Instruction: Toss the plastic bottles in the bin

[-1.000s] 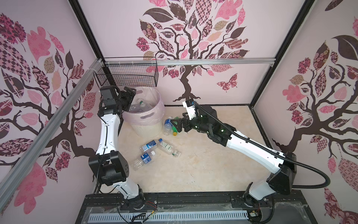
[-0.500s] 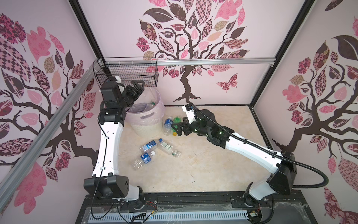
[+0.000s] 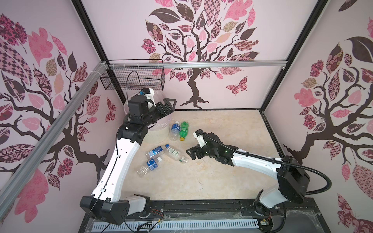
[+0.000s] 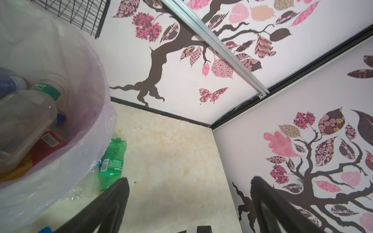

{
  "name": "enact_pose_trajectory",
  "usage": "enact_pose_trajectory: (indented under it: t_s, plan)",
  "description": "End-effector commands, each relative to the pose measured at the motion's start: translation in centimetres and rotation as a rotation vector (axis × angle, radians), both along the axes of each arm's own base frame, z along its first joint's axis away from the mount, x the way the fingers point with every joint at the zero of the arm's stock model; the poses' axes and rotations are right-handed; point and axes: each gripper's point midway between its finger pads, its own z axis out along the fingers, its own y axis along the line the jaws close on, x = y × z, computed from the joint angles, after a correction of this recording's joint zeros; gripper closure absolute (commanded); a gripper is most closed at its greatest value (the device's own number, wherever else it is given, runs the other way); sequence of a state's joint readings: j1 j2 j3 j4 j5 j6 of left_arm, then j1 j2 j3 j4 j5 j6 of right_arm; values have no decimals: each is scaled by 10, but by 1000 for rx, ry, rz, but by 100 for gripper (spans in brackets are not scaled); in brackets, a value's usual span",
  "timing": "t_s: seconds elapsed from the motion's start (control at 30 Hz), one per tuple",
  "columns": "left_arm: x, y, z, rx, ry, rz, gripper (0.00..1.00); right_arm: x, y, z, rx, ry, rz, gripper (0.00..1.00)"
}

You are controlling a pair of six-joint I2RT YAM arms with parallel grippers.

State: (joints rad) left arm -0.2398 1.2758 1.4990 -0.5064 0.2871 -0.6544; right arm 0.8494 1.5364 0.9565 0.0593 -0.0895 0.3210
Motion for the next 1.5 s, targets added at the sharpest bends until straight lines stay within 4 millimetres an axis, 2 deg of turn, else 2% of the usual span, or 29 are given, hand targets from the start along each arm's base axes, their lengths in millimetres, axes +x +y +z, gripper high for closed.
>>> enact_pose_trajectory:
  t_s: [0.0, 0.13, 0.33, 0.63, 0.93, 1.37, 1.47]
  plan:
    - [-13, -3, -29, 70, 57, -10, 3, -5, 14, 4, 60, -20, 8, 0]
    - [-28, -6, -53, 87, 106, -31, 3, -14, 25, -25, 31, 12, 30, 2]
    - [-45, 7, -86, 152, 182, -3, 3, -17, 44, -51, 27, 47, 55, 7]
    - [-63, 23, -115, 230, 253, 38, 3, -17, 63, -85, -16, 99, 91, 17]
    - [-65, 28, -128, 247, 282, 53, 3, -26, 73, -106, -82, 121, 129, 26]
    - [-62, 29, -129, 245, 291, 62, 3, -22, 75, -130, -167, 164, 119, 38]
    - [-62, 30, -132, 248, 295, 61, 3, -22, 75, -135, -182, 179, 118, 44]
